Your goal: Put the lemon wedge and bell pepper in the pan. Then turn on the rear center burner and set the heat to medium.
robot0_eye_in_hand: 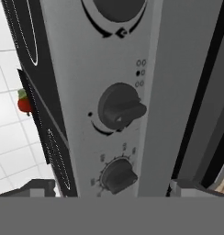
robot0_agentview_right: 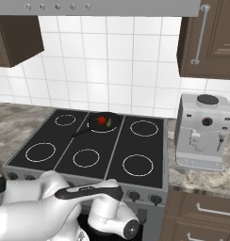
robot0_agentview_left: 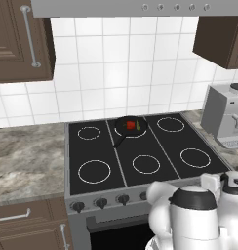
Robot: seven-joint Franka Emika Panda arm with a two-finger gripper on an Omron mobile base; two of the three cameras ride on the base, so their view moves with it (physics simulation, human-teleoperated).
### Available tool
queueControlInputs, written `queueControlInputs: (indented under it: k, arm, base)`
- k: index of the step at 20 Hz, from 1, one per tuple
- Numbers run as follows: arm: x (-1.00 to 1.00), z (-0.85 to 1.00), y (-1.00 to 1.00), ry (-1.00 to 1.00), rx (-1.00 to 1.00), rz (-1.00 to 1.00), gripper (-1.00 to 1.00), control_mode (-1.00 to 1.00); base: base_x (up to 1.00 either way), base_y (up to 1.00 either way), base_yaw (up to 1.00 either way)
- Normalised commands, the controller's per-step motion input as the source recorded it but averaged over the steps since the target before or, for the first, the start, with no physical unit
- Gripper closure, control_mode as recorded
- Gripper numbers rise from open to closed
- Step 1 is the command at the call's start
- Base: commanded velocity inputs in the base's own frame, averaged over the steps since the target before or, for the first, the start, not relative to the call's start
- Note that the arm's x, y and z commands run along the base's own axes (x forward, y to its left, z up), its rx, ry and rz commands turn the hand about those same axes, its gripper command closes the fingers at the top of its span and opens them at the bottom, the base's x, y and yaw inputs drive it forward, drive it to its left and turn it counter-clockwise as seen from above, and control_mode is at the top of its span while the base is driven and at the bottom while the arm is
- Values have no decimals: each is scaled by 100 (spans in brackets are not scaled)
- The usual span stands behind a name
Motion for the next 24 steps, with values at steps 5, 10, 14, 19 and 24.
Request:
queueControlInputs:
  k: [5,10,14,19,24]
  arm:
    - [17,-12,0,0,2,0,-100,-100]
    - [10,-12,-2,0,3,0,-100,-100]
    - [8,-9,-4,0,4,0,-100,-100]
    - [5,-8,-11,0,5,1,-100,-100]
    - [4,-4,-11,0,1,2,-100,-100]
  base:
    - [0,0,0]
    - [0,0,0]
    - [0,0,0]
    - [0,0,0]
    - [0,0,0]
